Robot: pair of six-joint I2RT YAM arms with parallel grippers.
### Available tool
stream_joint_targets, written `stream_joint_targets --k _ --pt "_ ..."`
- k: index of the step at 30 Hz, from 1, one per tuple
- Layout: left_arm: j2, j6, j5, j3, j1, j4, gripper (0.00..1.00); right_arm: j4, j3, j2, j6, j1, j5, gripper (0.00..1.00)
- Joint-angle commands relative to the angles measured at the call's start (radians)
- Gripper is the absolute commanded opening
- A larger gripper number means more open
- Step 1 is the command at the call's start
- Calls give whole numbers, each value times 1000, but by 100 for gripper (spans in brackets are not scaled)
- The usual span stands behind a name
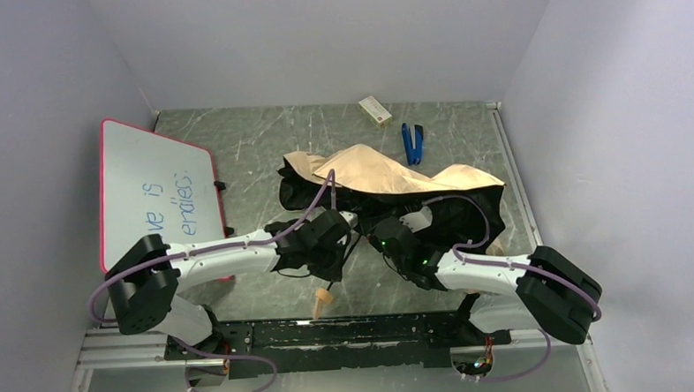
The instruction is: Put away the umbrella
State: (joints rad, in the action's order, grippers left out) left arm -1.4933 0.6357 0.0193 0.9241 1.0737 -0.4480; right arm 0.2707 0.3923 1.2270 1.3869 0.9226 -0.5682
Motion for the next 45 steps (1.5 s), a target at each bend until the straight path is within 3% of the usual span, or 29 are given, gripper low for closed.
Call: stream_joint_targets --k 1,7,19,20,24,27,37,39,45 --pt "51 15 -211 49 -55 295 5 11 16 12 32 86 210 0" --pt "74 -9 -191 48 -61 360 5 1 21 5 30 86 205 0" --pt "37 -20 -192 58 -72 326 5 -13 29 -5 38 86 190 0" --pt "36 -20 -182 59 -73 320 7 -12 31 0 39 87 189 0" --pt "46 -21 -135 71 -71 254 39 -7 31 3 45 86 163 0" --pt "82 -12 -109 43 -72 219 50 -16 43 2 31 85 128 0" --pt "231 82 -22 -79 -43 114 64 -9 61 3 -7 57 94 0" --pt "249 100 -13 -94 -22 98 75 -4 62 10 -9 56 96 0" --pt "247 139 -18 -103 45 22 77 4 59 16 -9 54 99 0"
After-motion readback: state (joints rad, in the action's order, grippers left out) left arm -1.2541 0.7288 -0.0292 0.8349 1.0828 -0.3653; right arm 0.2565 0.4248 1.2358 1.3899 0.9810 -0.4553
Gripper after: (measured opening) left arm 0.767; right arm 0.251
